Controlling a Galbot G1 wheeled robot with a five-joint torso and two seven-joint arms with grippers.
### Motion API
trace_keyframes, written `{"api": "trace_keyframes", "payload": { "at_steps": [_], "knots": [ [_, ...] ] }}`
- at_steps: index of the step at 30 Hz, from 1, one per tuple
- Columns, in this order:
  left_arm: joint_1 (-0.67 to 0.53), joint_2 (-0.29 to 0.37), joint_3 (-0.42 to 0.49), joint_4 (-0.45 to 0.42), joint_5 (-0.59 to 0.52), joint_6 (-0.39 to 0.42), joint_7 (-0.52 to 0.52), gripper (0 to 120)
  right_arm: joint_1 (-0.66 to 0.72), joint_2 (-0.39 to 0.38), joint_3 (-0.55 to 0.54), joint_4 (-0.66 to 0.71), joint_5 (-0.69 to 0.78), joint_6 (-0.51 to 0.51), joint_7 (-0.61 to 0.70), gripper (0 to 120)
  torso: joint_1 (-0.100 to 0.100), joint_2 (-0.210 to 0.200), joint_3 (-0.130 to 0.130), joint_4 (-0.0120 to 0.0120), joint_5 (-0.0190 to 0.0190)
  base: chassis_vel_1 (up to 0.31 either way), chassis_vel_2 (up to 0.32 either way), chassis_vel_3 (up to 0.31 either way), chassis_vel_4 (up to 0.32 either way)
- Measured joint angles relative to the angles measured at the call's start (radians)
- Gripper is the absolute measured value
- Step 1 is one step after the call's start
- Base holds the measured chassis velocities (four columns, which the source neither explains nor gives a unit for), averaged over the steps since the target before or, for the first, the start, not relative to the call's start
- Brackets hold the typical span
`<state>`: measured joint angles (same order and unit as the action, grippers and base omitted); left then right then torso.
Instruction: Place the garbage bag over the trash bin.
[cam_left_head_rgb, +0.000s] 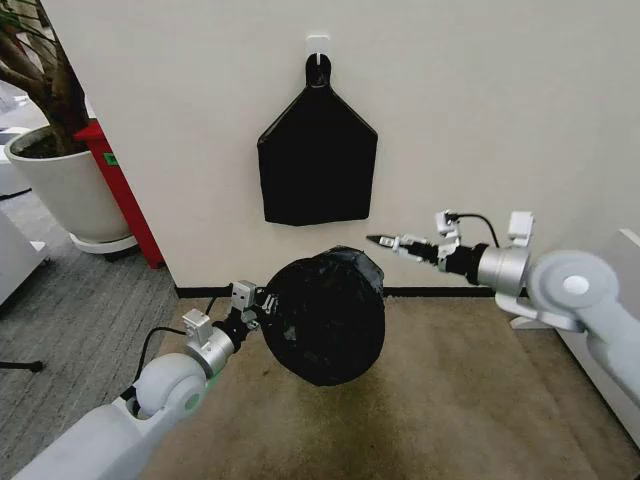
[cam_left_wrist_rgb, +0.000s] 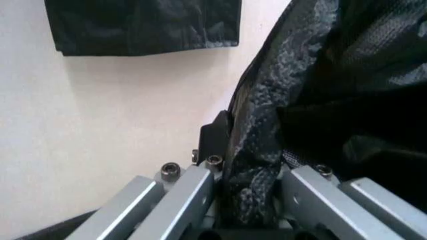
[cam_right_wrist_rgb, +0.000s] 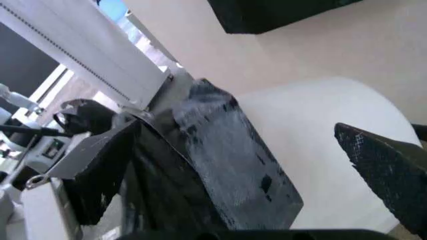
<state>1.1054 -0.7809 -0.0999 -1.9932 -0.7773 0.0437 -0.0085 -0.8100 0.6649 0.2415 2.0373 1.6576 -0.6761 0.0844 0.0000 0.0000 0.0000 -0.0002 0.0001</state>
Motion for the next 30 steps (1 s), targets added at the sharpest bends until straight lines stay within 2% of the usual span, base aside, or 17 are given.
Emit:
{"api": "trace_keyframes", "payload": {
  "at_steps": [6,12,22,25,30],
  "knots": [
    [-0.005,0.005,0.003,-0.010,-0.007,0.000,-0.003,1,-0.003,0.022,-0.031,0.005,-0.041,0.016,0.011,100,0.000,0.000,0.000,0.0000,-0.0002,0.000,0.000,0.000,0.000],
    [-0.003,0.013,0.002,-0.028,-0.017,0.001,-0.005,1,0.036,0.042,-0.073,-0.046,-0.095,0.034,0.016,100,0.000,0.000,0.000,0.0002,-0.0002,0.000,0.000,0.000,0.000],
    [0.033,0.017,-0.006,-0.077,-0.032,0.002,-0.005,1,0.099,0.076,-0.138,-0.194,-0.227,0.072,-0.007,100,0.000,0.000,0.000,0.0000,-0.0001,0.000,0.000,0.000,0.000],
    [0.037,0.016,-0.006,-0.089,-0.034,0.004,-0.005,1,0.140,0.108,-0.169,-0.254,-0.264,0.084,-0.008,100,0.000,0.000,0.000,0.0002,0.0001,0.000,0.000,0.000,0.000],
    [0.040,0.012,-0.007,-0.082,-0.037,0.006,-0.006,1,0.165,0.121,-0.148,-0.247,-0.227,0.088,0.044,100,0.000,0.000,0.000,0.0006,0.0001,0.000,0.000,0.000,0.000]
  ]
}}
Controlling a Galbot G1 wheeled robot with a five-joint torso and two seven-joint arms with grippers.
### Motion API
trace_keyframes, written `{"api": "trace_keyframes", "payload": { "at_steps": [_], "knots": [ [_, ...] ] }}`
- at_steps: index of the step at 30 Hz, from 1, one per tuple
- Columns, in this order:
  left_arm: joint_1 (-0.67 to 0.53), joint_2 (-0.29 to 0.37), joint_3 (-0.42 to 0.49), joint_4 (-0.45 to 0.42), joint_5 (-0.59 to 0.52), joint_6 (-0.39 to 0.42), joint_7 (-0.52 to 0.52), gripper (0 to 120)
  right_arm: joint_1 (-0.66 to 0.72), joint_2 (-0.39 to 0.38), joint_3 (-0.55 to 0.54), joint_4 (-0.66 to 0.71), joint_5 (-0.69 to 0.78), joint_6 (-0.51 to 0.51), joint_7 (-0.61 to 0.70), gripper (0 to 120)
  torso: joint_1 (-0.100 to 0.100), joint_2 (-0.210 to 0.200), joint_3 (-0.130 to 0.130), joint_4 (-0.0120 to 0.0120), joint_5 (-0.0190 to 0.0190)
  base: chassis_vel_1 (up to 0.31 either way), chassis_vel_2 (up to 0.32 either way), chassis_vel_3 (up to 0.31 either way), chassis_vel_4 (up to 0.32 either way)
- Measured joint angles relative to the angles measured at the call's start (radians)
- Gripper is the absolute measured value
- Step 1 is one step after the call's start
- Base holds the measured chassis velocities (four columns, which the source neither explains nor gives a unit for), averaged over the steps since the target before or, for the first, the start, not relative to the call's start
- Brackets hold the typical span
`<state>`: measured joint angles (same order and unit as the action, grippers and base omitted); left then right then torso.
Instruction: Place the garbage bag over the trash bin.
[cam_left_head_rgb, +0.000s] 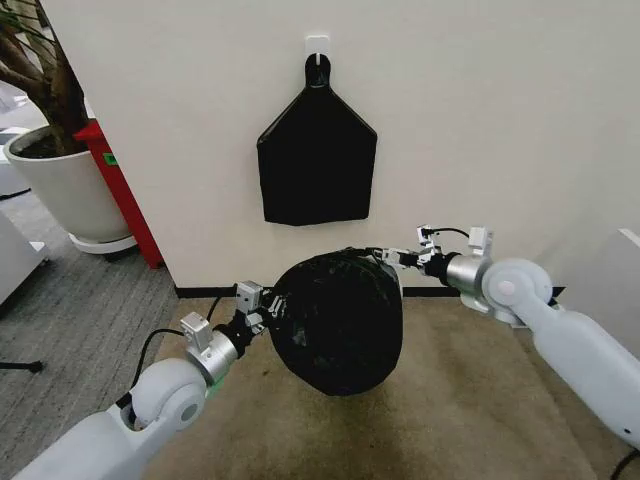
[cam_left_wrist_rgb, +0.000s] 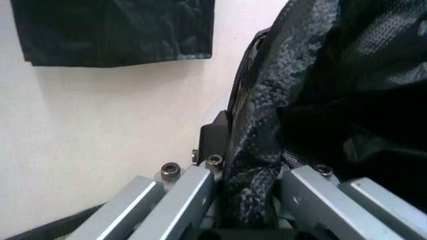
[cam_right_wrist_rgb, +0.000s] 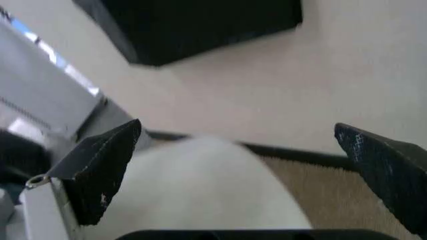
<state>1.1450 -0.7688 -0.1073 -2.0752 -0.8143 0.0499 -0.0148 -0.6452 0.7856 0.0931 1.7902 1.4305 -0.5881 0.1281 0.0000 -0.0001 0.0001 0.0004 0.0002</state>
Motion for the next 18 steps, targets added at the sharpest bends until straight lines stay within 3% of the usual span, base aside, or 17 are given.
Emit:
{"api": "trace_keyframes", "payload": {
  "at_steps": [4,8,18],
  "knots": [
    [-0.004,-0.009,0.000,0.023,-0.001,0.000,-0.001,1,-0.015,-0.051,0.057,0.113,0.156,-0.010,0.076,100,0.000,0.000,0.000,-0.0005,-0.0004,0.000,0.000,0.000,0.000],
    [-0.013,-0.012,0.004,0.035,-0.003,0.000,-0.002,1,-0.059,-0.090,0.077,0.183,0.218,-0.037,0.098,100,0.000,0.000,0.000,-0.0004,-0.0006,0.000,0.000,0.000,0.000],
    [-0.025,-0.009,0.007,0.039,-0.007,0.000,0.002,1,-0.127,-0.081,0.062,0.195,0.130,-0.042,0.074,100,0.000,0.000,0.000,-0.0003,-0.0002,0.000,0.000,0.000,0.000]
  ]
}}
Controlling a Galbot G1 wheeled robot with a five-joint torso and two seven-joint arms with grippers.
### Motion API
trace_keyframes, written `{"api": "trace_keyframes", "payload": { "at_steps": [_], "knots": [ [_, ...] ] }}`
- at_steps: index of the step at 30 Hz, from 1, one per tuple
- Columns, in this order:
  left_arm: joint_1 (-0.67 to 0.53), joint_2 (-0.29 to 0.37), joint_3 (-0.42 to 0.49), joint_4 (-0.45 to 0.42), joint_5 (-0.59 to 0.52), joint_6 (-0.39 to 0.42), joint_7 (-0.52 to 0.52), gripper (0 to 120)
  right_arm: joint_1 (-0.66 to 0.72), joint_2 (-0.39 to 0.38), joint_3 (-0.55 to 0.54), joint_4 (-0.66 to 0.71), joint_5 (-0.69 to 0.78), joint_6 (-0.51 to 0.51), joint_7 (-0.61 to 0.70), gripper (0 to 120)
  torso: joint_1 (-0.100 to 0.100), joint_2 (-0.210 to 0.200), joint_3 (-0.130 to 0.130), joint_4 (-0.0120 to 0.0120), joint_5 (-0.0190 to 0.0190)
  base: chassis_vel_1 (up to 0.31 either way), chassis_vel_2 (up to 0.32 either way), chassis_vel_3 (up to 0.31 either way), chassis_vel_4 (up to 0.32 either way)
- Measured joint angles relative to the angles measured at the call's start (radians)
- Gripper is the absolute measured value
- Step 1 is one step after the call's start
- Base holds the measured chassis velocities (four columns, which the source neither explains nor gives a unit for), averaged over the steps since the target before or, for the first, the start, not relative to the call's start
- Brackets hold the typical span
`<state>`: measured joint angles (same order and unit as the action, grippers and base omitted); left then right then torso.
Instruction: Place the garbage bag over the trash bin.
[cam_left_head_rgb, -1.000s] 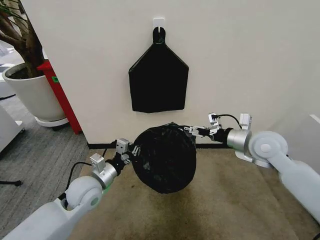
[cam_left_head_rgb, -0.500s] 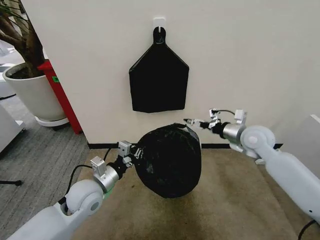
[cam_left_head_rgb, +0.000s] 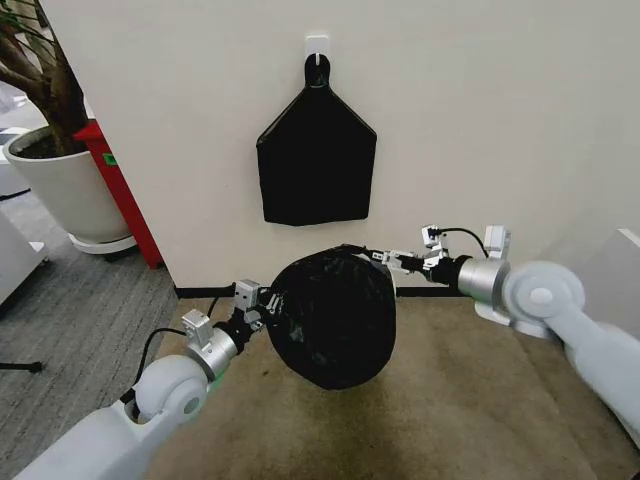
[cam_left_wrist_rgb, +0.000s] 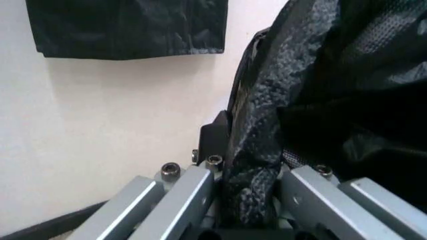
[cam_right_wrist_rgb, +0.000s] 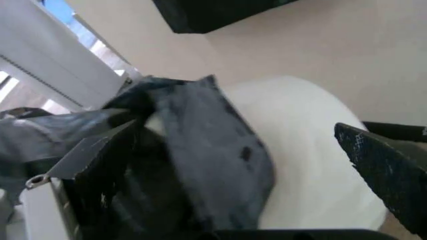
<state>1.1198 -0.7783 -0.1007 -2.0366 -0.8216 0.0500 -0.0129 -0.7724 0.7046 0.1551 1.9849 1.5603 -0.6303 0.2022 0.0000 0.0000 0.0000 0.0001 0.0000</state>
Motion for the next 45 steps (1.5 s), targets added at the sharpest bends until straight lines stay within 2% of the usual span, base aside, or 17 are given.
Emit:
{"api": "trace_keyframes", "payload": {
  "at_steps": [11,15,21,26,32,39,45],
  "knots": [
    [0.021,0.000,-0.005,-0.030,-0.002,-0.001,0.006,1,0.065,0.036,-0.040,-0.159,-0.134,0.010,-0.077,100,0.000,0.000,0.000,-0.0002,0.0000,0.000,0.000,0.000,0.000],
    [0.046,-0.001,-0.007,-0.047,-0.002,-0.001,0.007,1,0.132,0.072,-0.085,-0.265,-0.192,0.025,-0.120,100,0.000,0.000,0.000,-0.0001,-0.0001,0.000,0.000,0.000,0.000],
    [0.082,0.002,-0.013,-0.064,-0.002,-0.001,0.009,1,0.168,0.117,-0.122,-0.314,-0.242,0.044,-0.141,100,0.000,0.000,0.000,0.0000,-0.0001,0.000,0.000,0.000,0.000],
    [0.096,0.003,-0.016,-0.069,-0.013,-0.001,0.003,1,0.154,0.119,-0.120,-0.301,-0.250,0.059,-0.139,100,0.000,0.000,0.000,0.0001,0.0000,0.000,0.000,0.000,0.000],
    [0.086,-0.010,-0.015,-0.038,-0.076,0.003,-0.036,1,0.105,0.043,-0.069,-0.201,-0.159,0.074,-0.108,100,0.000,0.000,0.000,-0.0004,0.0002,0.000,0.000,0.000,0.000],
    [0.078,-0.019,-0.009,-0.019,-0.110,0.020,-0.055,1,0.063,0.004,-0.034,-0.121,-0.091,0.074,-0.049,100,0.000,0.000,0.000,-0.0001,-0.0002,0.000,0.000,0.000,0.000],
    [0.080,-0.013,-0.012,-0.036,-0.115,0.024,-0.051,1,0.032,0.001,-0.037,-0.140,-0.073,0.058,-0.034,100,0.000,0.000,0.000,-0.0002,0.0000,0.000,0.000,0.000,0.000]
  ]
}}
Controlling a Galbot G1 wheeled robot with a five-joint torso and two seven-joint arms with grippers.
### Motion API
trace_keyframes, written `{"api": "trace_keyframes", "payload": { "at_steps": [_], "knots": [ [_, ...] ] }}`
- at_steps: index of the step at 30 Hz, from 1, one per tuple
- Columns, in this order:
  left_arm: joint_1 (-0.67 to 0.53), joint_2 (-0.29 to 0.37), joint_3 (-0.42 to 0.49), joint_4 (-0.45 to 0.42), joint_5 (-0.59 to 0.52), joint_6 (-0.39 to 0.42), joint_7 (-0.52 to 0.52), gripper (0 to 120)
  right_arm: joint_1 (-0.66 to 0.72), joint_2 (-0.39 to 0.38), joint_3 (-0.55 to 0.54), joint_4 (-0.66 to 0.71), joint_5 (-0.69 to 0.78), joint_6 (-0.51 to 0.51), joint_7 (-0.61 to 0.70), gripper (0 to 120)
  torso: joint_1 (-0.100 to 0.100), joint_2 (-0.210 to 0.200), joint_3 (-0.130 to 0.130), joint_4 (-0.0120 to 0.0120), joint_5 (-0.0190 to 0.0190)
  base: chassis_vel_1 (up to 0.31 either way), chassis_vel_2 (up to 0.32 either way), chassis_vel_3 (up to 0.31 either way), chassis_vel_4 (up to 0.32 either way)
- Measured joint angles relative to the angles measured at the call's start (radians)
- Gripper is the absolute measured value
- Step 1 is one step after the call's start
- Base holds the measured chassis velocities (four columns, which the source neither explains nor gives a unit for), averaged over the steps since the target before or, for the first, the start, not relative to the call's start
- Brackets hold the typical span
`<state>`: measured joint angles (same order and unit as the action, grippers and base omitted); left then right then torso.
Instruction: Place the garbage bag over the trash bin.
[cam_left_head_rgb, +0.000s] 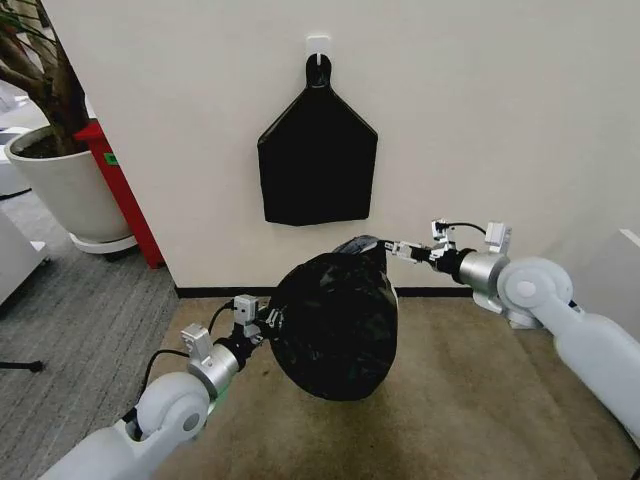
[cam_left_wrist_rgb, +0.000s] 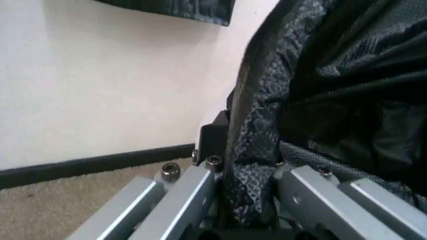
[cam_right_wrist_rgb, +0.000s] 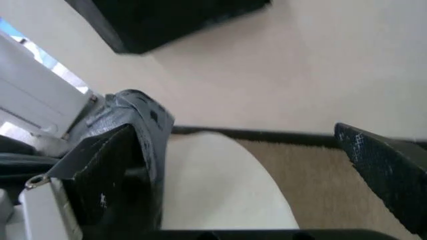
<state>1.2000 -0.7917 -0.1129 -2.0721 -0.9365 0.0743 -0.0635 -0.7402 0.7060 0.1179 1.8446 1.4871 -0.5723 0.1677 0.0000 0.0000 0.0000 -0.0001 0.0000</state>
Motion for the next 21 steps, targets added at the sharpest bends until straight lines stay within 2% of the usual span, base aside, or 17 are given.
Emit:
{"api": "trace_keyframes", "payload": {
  "at_steps": [5,9,13,21],
  "knots": [
    [0.015,0.009,-0.004,-0.023,0.015,0.001,0.018,1,0.006,0.018,-0.025,-0.028,-0.035,-0.025,0.027,100,0.000,0.000,0.000,-0.0001,0.0002,0.000,0.000,0.000,0.000],
    [0.029,0.013,-0.005,-0.050,0.020,0.004,0.027,1,0.044,0.048,-0.049,-0.054,-0.013,-0.092,0.157,100,0.000,0.000,0.000,0.0004,0.0001,0.000,0.000,0.000,0.000],
    [0.030,0.015,-0.007,-0.057,0.020,0.006,0.029,1,0.043,0.044,-0.042,-0.056,0.025,-0.112,0.169,100,0.000,0.000,0.000,0.0003,0.0002,0.000,0.000,0.000,0.000],
    [0.028,0.015,-0.008,-0.054,0.019,0.006,0.036,1,0.002,-0.001,0.002,0.028,0.087,-0.120,0.145,100,0.000,0.000,0.000,0.0000,-0.0001,0.000,0.000,0.000,0.000]
  ]
}}
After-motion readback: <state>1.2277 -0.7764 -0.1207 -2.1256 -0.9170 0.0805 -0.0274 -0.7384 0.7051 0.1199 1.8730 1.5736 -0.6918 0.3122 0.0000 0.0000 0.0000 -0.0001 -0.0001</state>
